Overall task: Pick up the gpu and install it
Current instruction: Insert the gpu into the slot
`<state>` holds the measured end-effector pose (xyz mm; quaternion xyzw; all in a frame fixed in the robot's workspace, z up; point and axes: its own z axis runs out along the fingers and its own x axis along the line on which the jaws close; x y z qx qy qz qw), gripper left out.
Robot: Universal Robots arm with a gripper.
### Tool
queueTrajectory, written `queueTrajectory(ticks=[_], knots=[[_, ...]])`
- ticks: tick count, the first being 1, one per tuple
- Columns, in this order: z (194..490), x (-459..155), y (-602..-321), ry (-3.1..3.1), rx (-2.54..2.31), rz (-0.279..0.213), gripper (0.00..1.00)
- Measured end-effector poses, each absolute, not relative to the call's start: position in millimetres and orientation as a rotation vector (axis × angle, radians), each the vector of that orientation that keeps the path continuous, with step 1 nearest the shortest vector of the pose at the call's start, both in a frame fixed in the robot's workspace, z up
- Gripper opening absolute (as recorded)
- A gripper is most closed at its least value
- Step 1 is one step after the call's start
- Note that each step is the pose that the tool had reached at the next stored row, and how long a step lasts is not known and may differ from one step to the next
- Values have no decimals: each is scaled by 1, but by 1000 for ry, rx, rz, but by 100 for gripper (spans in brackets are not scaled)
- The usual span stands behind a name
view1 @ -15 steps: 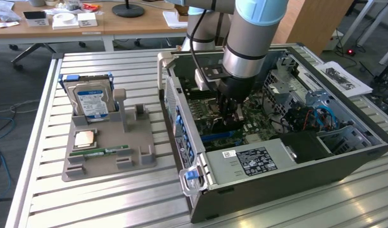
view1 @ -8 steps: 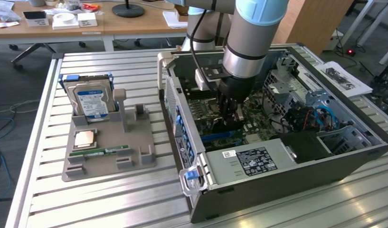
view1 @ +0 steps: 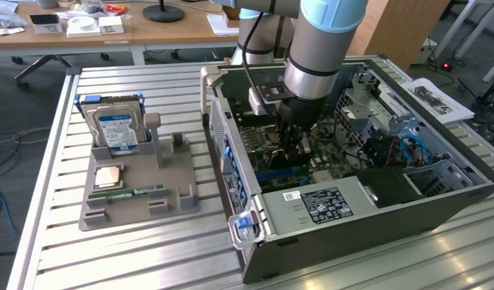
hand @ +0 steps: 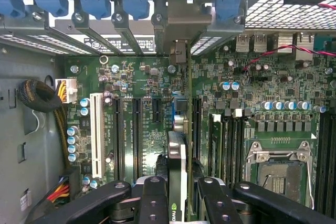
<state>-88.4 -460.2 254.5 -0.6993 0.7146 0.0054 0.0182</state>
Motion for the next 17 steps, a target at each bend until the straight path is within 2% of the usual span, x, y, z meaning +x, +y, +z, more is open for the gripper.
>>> queueTrajectory(ticks=[17], knots=[[255,-87,-460,2219,-2172,17,27]])
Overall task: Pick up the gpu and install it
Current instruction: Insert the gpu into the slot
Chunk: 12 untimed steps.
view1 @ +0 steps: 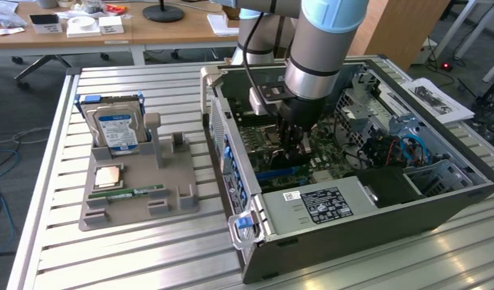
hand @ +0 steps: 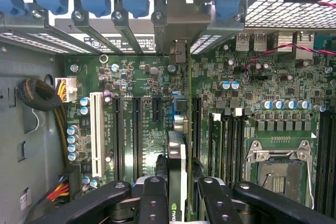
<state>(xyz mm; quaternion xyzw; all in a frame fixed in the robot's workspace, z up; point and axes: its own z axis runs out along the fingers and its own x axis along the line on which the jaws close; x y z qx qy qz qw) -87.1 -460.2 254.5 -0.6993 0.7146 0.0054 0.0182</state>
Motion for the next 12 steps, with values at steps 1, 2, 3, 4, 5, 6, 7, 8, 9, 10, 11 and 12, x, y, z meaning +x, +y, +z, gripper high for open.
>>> queueTrajectory(ticks=[1,2,3,4,5,6,7,8,9,10,11,12], knots=[[255,-87,-460,2219,-2172,17,27],[255,-87,-460,2219,-2172,17,27],[255,-87,-460,2219,-2172,17,27],[255,-87,-460,2219,-2172,17,27],[255,-87,-460,2219,-2172,17,27],[255,-87,-460,2219,-2172,17,27],[255,-87,-460,2219,-2172,17,27],[255,-87,-460,2219,-2172,16,27],[255,-87,-460,2218,-2171,15,27],[255,-87,-460,2217,-2170,13,27],[255,-87,-460,2216,-2170,11,27],[255,-87,-460,2215,-2169,10,27]])
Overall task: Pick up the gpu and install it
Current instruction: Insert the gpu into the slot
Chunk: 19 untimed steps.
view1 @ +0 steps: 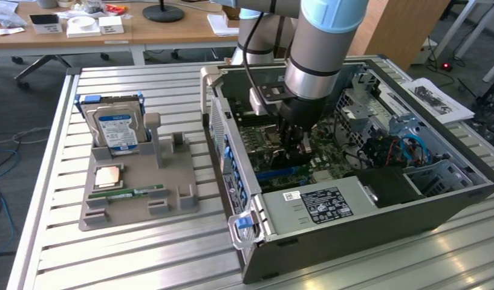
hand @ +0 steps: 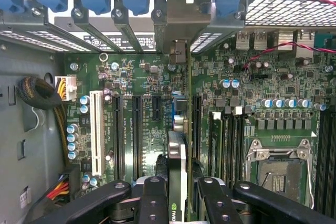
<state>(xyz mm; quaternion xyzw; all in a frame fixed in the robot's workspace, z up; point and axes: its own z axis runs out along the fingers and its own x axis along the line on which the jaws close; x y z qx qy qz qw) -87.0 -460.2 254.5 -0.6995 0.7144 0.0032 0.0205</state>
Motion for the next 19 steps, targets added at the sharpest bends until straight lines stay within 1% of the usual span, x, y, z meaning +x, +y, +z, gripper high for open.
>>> queueTrajectory(ticks=[19], knots=[[254,-91,-460,2208,-2164,-5,27]])
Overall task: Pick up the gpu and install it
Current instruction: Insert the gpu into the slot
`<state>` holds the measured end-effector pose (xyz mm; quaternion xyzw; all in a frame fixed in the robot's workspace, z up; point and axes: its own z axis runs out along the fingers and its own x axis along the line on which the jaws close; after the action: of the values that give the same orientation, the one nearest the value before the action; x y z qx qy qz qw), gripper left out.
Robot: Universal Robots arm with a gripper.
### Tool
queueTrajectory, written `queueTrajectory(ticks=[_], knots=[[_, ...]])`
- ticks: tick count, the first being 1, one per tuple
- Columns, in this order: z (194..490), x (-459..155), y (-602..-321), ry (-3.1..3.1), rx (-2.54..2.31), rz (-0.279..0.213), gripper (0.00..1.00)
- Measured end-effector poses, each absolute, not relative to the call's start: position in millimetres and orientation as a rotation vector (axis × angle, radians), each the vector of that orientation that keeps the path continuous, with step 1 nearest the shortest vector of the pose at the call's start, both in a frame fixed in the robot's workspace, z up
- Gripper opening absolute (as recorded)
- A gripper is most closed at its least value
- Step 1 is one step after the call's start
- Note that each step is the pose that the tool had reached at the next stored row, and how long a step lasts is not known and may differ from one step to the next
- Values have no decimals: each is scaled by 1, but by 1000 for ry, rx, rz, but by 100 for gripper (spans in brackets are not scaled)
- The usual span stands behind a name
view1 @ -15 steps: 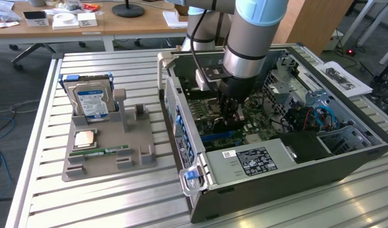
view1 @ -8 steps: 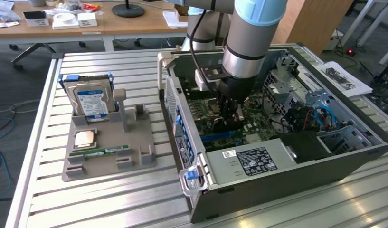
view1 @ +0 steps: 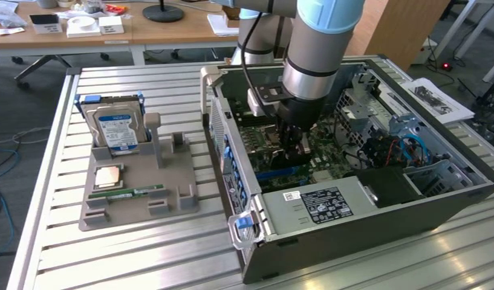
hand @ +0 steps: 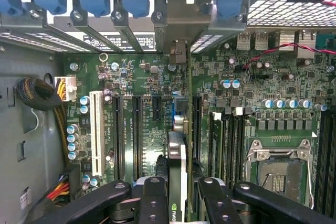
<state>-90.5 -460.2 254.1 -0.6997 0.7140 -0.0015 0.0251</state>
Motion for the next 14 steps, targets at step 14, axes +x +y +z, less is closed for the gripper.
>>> queueTrajectory(ticks=[14], knots=[[253,-92,-460,2206,-2163,-16,27]])
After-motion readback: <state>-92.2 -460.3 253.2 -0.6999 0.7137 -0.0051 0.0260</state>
